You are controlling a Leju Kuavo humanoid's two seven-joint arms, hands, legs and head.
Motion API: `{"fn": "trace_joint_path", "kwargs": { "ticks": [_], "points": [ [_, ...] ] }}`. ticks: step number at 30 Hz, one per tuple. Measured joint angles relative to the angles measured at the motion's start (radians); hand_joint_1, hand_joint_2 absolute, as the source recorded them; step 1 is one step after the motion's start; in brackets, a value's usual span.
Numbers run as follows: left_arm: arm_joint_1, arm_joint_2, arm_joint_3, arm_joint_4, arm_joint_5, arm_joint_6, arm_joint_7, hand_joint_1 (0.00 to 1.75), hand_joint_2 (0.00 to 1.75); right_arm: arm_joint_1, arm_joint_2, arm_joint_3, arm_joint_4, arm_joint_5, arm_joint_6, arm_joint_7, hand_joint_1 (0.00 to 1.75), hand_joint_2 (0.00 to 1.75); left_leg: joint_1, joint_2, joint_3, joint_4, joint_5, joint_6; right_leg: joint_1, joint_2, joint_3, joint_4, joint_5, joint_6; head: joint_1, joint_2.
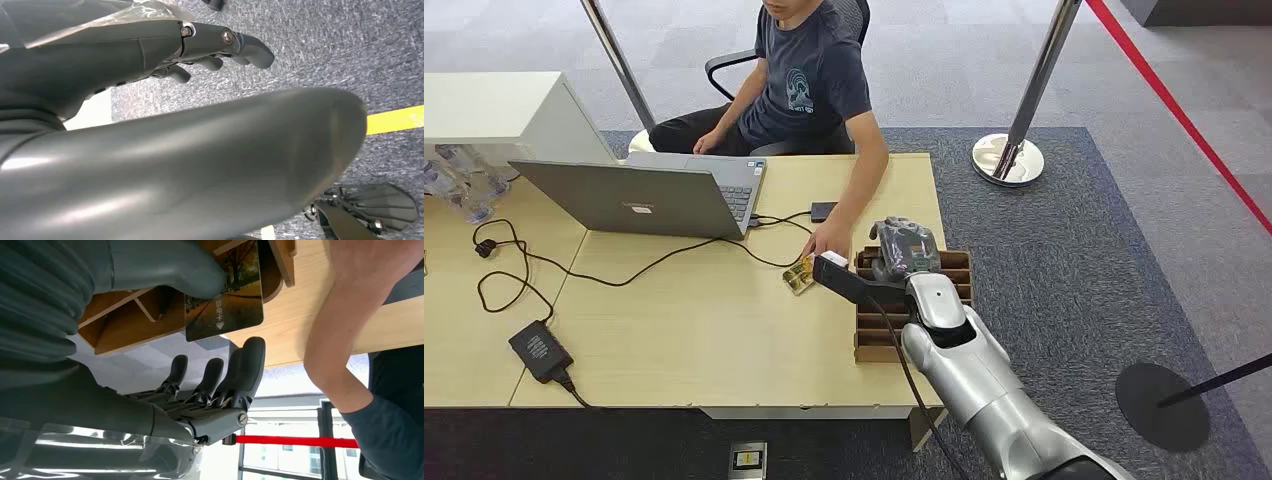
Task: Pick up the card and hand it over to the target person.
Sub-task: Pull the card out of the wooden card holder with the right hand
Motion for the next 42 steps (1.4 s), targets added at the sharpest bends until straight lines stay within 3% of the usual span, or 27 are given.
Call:
{"fn": "trace_joint_path", "kwargs": {
  "ticks": [42],
  "points": [
    [-0.01,-0.001,-0.014,0.001,-0.013,-0.008,-0.003,0.0,0.0,0.005,-0.021,-0.015,0.007,0.0,-0.015,0.015,0.84,1.75,0.0,-0.001,-0.001,0.0,0.001,0.0,0.0,-0.001,0.0,-0.001,0.0,0.0,0.0,0.0]
  ]
}}
